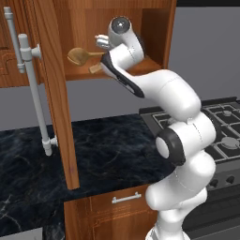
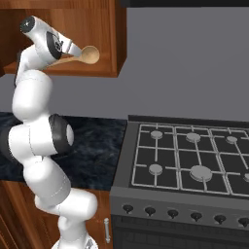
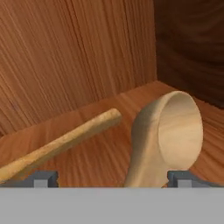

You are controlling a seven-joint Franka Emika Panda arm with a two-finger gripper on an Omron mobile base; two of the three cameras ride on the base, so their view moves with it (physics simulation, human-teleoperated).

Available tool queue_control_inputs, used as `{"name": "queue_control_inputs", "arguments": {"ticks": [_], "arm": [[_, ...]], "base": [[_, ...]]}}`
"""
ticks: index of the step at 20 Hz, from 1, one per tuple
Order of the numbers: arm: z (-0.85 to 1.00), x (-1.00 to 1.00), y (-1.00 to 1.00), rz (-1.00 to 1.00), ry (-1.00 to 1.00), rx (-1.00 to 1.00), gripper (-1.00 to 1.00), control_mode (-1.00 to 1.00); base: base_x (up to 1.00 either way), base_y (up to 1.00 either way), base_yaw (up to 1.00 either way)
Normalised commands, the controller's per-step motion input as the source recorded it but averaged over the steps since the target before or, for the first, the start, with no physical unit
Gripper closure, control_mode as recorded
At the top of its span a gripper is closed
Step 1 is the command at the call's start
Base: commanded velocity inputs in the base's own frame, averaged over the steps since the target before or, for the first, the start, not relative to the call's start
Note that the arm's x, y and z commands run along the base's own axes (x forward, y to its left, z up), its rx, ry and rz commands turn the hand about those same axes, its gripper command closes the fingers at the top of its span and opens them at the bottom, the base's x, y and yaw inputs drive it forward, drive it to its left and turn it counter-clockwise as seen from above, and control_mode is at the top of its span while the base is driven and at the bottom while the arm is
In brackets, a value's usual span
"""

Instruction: Organize the utensils by type. Pick up the wooden spoons from the counter and place them in the open cabinet. Then pick up the metallic utensils from the counter and place them in the open drawer.

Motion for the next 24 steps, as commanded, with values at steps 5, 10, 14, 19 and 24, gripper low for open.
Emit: {"name": "queue_control_inputs", "arguments": {"ticks": [5,10,14,19,24], "arm": [[0.08,-0.29,0.00,0.00,-0.16,-0.23,-1.00,-1.00],[0.12,-0.60,-0.03,0.00,-0.25,-0.12,-1.00,-1.00],[0.04,-0.92,-0.24,0.00,-0.22,-0.02,-1.00,-1.00],[0.04,-0.93,-0.41,0.00,-0.06,0.01,-1.00,-1.00],[0.26,-0.75,-0.47,0.00,0.12,0.02,-1.00,-1.00]], "base": [[0.00,0.00,0.00],[0.00,0.00,0.00],[0.00,0.00,0.00],[0.00,0.00,0.00],[0.00,0.00,0.00]]}}
